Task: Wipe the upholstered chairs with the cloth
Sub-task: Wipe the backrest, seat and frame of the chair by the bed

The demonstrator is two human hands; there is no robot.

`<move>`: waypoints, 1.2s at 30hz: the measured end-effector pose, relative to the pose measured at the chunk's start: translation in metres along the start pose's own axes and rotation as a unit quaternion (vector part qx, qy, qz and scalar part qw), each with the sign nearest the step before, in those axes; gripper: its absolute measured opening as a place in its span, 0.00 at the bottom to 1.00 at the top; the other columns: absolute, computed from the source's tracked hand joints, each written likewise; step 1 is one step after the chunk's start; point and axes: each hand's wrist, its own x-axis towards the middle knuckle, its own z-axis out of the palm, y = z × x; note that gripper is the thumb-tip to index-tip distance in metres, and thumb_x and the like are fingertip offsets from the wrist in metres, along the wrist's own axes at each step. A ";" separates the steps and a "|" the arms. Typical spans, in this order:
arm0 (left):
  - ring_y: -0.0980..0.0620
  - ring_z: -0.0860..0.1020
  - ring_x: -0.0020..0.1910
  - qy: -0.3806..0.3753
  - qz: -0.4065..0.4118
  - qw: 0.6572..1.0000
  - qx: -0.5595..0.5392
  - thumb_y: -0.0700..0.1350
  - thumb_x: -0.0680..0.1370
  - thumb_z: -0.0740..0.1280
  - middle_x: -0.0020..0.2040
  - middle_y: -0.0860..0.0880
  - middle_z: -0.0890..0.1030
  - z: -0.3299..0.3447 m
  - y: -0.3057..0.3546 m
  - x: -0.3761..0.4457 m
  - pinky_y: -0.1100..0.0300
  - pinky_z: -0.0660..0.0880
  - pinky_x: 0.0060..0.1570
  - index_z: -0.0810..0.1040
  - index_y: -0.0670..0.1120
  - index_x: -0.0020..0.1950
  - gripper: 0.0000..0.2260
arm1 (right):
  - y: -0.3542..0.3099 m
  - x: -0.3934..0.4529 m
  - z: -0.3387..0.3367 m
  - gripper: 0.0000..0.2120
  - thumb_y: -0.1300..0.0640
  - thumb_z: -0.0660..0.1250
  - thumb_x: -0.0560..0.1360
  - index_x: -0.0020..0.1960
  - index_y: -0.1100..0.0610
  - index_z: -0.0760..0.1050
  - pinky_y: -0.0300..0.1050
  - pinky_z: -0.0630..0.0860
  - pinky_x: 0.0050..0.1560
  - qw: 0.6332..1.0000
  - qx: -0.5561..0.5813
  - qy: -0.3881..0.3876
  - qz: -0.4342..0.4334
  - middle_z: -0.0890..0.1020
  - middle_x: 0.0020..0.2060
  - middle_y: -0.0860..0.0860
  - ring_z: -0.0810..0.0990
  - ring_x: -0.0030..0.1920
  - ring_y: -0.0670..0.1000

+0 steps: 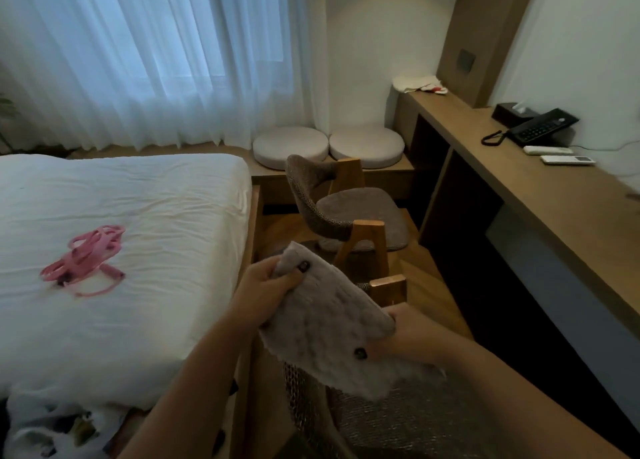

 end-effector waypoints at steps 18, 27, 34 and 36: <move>0.46 0.83 0.49 -0.242 -0.165 0.937 -0.189 0.43 0.82 0.58 0.50 0.42 0.84 -0.016 -0.110 0.038 0.51 0.80 0.48 0.79 0.44 0.54 0.11 | -0.037 0.053 0.136 0.05 0.57 0.69 0.73 0.44 0.58 0.81 0.48 0.78 0.41 0.816 0.373 0.406 0.174 0.84 0.41 0.59 0.82 0.42 0.56; 0.47 0.83 0.52 -0.214 -0.208 0.932 -0.208 0.51 0.84 0.47 0.49 0.43 0.85 -0.035 -0.145 0.049 0.55 0.76 0.51 0.81 0.38 0.51 0.26 | -0.016 0.110 0.168 0.09 0.63 0.65 0.75 0.54 0.63 0.78 0.60 0.80 0.51 0.712 0.521 0.397 0.254 0.84 0.45 0.61 0.84 0.45 0.61; 0.55 0.78 0.48 -0.059 -0.209 0.974 -0.058 0.41 0.79 0.64 0.56 0.47 0.80 -0.026 -0.187 0.099 0.59 0.76 0.47 0.74 0.46 0.58 0.08 | 0.047 0.134 0.153 0.18 0.56 0.68 0.74 0.63 0.57 0.71 0.61 0.80 0.49 0.651 0.515 0.488 0.270 0.82 0.52 0.58 0.83 0.48 0.60; 0.58 0.75 0.48 -0.092 -0.204 0.974 -0.019 0.42 0.79 0.64 0.59 0.50 0.76 -0.009 -0.193 0.118 0.64 0.71 0.40 0.68 0.45 0.68 0.17 | 0.063 0.150 0.135 0.18 0.57 0.67 0.74 0.63 0.55 0.71 0.54 0.81 0.49 0.685 0.437 0.522 0.258 0.81 0.53 0.55 0.82 0.49 0.55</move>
